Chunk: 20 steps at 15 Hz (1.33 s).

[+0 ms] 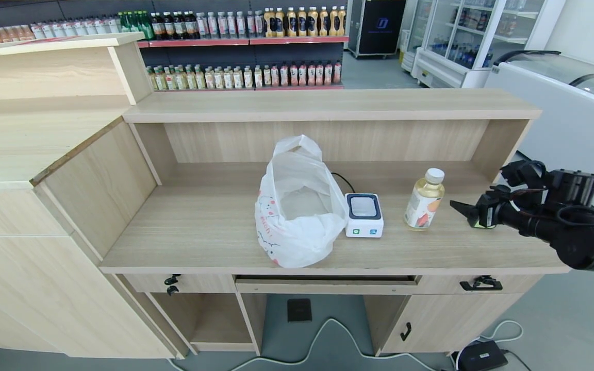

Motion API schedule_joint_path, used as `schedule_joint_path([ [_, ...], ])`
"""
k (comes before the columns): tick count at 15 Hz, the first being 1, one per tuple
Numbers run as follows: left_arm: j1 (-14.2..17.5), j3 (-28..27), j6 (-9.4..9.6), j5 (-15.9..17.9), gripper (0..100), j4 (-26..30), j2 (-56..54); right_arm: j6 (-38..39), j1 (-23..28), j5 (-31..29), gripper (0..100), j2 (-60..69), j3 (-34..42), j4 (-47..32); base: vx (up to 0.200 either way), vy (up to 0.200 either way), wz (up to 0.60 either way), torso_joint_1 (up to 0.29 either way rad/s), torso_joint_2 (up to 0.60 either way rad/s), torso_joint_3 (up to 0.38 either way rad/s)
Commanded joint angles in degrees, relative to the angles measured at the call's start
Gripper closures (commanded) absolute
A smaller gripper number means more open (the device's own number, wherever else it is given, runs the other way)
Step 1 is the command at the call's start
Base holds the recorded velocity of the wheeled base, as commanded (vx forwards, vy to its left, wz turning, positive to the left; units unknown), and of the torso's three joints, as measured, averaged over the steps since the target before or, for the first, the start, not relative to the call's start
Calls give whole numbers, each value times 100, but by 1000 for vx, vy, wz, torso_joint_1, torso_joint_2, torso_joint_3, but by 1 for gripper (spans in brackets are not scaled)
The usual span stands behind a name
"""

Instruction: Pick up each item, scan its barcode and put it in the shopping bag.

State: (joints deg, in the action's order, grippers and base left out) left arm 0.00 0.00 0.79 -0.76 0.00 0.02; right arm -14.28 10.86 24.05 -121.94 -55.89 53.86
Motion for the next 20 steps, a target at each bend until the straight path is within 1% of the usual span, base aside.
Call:
schedule_joint_path([
  [1,0,0,0,-4,0,0,-2,4,-128,-15,0,-313,-203,11,0,0,0,0,0,0],
  [5,0,0,0,-4,0,0,-2,56,-357,-41,0,-673,-554,19,0,0,0,0,0,0],
  [7,0,0,0,-4,0,0,-2,338,-541,-217,0,-858,-844,28,0,0,0,0,0,0],
  [9,0,0,0,-4,0,0,-2,382,-603,-234,0,-1007,-1038,19,0,0,0,0,0,0],
  [17,0,0,0,-4,0,0,-2,645,-805,-243,0,-1376,-1459,46,0,0,0,0,0,0],
  [20,0,0,0,5,0,0,-2,672,-963,-243,0,-1587,-1626,63,0,0,0,0,0,0],
])
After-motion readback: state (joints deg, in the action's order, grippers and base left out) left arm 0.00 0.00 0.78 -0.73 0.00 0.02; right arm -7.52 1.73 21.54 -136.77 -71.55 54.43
